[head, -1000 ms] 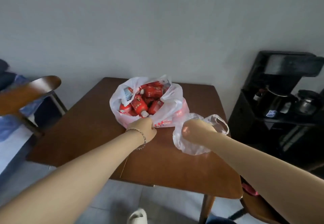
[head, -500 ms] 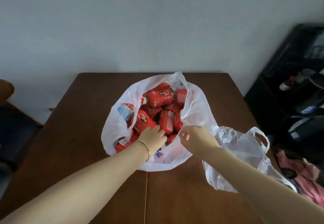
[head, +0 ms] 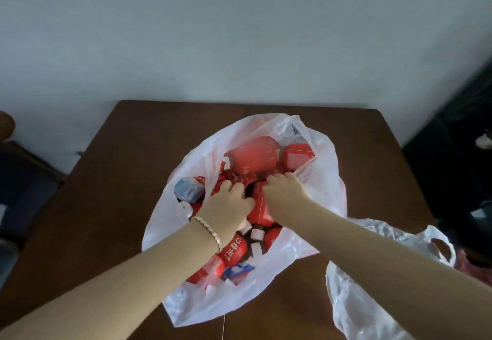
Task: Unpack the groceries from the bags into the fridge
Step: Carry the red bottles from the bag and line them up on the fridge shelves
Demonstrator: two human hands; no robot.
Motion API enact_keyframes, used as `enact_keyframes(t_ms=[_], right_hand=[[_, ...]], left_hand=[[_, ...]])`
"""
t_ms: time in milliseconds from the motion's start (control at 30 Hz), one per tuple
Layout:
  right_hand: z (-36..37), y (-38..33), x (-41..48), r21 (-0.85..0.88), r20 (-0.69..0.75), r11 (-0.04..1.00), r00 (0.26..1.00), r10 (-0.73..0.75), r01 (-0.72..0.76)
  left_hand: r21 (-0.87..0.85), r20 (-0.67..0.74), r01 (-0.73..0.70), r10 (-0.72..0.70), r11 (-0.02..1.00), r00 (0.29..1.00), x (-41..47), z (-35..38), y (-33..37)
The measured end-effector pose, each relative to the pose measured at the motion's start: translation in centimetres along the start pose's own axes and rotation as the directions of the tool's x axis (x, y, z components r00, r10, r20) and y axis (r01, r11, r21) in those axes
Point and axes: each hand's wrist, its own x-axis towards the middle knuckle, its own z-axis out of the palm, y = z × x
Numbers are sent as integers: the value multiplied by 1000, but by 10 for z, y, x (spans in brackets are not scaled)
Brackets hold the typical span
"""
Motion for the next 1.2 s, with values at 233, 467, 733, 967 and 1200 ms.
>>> enact_keyframes(t_ms=[233, 467, 733, 967, 1200], right_hand=[[-15, 58, -31, 383, -150, 921, 980, 130, -64], [26, 138, -94, 275, 245, 723, 774, 584, -634], [1, 76, -59, 81, -444, 989, 893, -75, 123], [31, 63, -47, -49, -78, 909, 906, -416, 413], [39, 74, -66, 202, -43, 972, 991, 130, -119]], left_hand=[[-297, -41, 146, -165, 944, 985, -10, 10, -9], [-239, -14, 119, -126, 964, 992, 3, 22, 14], [-226, 5, 137, -140, 965, 990, 9, 21, 32], [-266, -67, 162, -185, 950, 980, 2, 25, 22], [-336, -131, 212, -269, 918, 954, -3, 25, 7]])
